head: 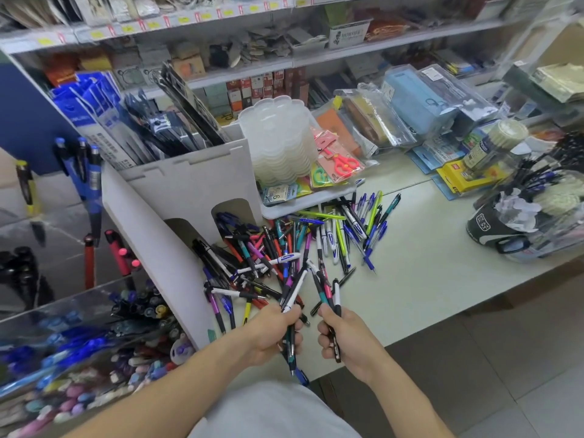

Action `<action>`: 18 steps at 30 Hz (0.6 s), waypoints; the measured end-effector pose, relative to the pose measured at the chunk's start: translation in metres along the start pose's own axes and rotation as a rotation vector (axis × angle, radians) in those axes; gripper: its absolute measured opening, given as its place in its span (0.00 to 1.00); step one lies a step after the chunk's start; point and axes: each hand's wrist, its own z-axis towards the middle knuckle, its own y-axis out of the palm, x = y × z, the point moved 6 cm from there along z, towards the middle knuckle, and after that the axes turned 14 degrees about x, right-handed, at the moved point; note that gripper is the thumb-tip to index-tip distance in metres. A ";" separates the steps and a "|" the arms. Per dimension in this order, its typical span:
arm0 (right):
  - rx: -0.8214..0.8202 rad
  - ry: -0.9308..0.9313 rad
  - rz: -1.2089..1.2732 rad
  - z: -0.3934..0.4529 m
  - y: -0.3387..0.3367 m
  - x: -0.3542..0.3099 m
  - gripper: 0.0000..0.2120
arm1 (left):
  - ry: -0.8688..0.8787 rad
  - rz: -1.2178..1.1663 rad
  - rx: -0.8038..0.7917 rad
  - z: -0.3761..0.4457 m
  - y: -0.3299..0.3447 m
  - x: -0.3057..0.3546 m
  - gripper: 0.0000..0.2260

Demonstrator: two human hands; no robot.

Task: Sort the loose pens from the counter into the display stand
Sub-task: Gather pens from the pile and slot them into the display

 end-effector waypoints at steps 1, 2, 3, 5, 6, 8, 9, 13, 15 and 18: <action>0.005 -0.015 0.028 -0.002 0.000 -0.002 0.10 | 0.009 -0.024 -0.007 -0.003 0.000 0.003 0.09; 0.011 -0.034 0.053 -0.004 0.000 -0.003 0.10 | 0.021 -0.047 -0.006 -0.006 -0.001 0.006 0.09; 0.017 -0.056 0.070 -0.006 0.000 -0.006 0.11 | 0.031 -0.067 0.006 -0.007 -0.002 0.010 0.10; 0.017 -0.093 0.084 -0.009 0.003 -0.009 0.11 | 0.049 -0.097 0.039 -0.007 -0.006 0.016 0.09; 0.011 -0.102 0.085 -0.009 0.005 -0.010 0.11 | 0.058 -0.104 0.053 -0.006 -0.009 0.019 0.09; -0.009 -0.113 0.076 -0.010 0.009 -0.010 0.11 | 0.080 -0.111 0.068 -0.006 -0.013 0.024 0.09; -0.023 -0.121 0.065 -0.011 0.012 -0.010 0.11 | 0.091 -0.108 0.077 -0.005 -0.014 0.026 0.09; -0.053 -0.235 -0.101 -0.015 0.027 -0.014 0.13 | 0.143 -0.048 0.099 -0.002 -0.018 0.028 0.17; -0.057 -0.297 -0.261 -0.014 0.038 -0.014 0.13 | 0.175 0.013 0.061 -0.005 -0.015 0.027 0.19; -0.032 -0.386 -0.572 -0.011 0.050 -0.015 0.15 | 0.184 0.037 0.062 -0.006 -0.019 0.021 0.18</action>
